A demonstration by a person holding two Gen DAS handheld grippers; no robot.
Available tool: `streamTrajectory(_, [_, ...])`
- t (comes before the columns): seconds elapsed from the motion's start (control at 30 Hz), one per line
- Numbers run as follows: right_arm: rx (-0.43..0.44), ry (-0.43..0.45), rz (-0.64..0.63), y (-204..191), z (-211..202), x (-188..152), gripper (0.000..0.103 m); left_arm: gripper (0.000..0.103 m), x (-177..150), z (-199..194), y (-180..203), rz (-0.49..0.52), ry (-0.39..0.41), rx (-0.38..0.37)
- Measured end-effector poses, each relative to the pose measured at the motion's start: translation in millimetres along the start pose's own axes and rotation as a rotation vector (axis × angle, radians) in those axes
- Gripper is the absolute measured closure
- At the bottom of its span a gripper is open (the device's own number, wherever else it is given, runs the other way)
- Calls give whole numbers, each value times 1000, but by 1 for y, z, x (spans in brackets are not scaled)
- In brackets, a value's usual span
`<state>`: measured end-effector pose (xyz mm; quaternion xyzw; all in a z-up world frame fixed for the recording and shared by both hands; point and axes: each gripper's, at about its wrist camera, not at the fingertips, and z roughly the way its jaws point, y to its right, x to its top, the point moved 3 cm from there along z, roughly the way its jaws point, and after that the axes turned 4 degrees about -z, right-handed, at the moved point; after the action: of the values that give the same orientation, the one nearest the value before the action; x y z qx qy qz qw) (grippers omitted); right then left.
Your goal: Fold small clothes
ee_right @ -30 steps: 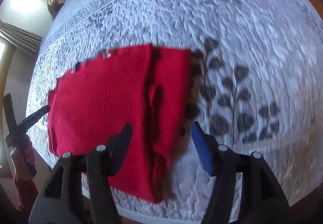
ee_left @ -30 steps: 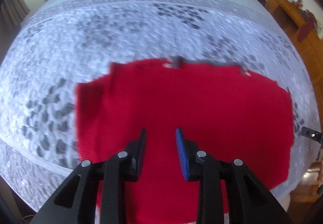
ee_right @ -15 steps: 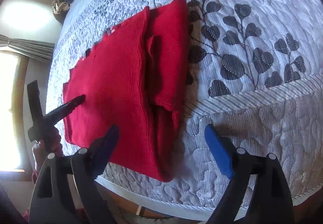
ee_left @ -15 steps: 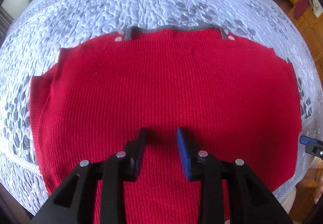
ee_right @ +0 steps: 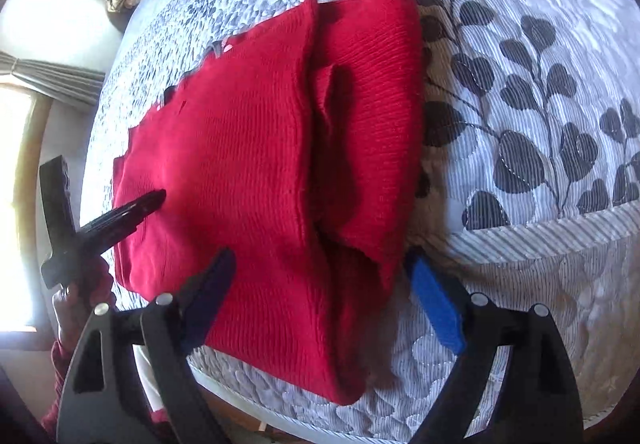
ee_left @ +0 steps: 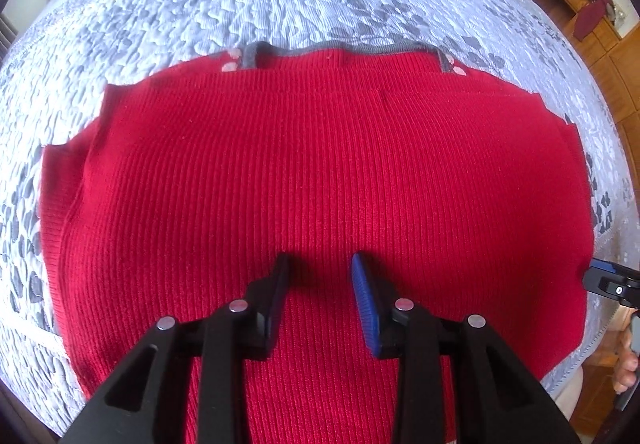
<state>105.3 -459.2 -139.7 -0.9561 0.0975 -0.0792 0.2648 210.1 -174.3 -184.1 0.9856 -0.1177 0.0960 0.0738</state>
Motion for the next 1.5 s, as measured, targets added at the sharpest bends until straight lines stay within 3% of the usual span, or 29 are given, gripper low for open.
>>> streamTrajectory(0.13, [121,-21,30,3,2,-7,24,69,0,-1,-3,-6,-4,-23])
streamTrajectory(0.27, [121,-24,49,3,6,-3,35,69,1,-1,-4,-6,-8,-26])
streamTrajectory(0.37, [71,-35,43,3,7,1,57,69,2,-1,-5,-5,-10,-31])
streamTrajectory(0.43, [19,-39,40,6,5,0,81,69,2,-1,-4,0,-12,-34])
streamTrajectory(0.5, [58,-30,52,5,2,-1,89,69,1,-1,-3,5,-9,-27])
streamTrajectory(0.63, [56,-18,41,2,-1,-4,90,69,1,-1,-3,4,-4,-26])
streamTrajectory(0.7, [54,-40,75,5,3,-4,82,69,1,-1,-3,5,-5,-33])
streamTrajectory(0.83, [42,-67,70,5,10,-4,82,68,1,-1,-5,1,-8,-42])
streamTrajectory(0.93, [30,-70,58,4,12,-3,90,68,2,-1,-5,2,-10,-45])
streamTrajectory(1.27, [-17,-15,25,-29,-19,7,92,69,2,-2,-8,-3,-26,-80])
streamTrajectory(1.37, [-53,-4,-36,-59,-26,15,92,66,5,-6,-14,-23,-55,-155])
streamTrajectory(1.5, [-95,12,-164,-120,-24,27,92,62,7,-20,-46,-151,-92,-383])
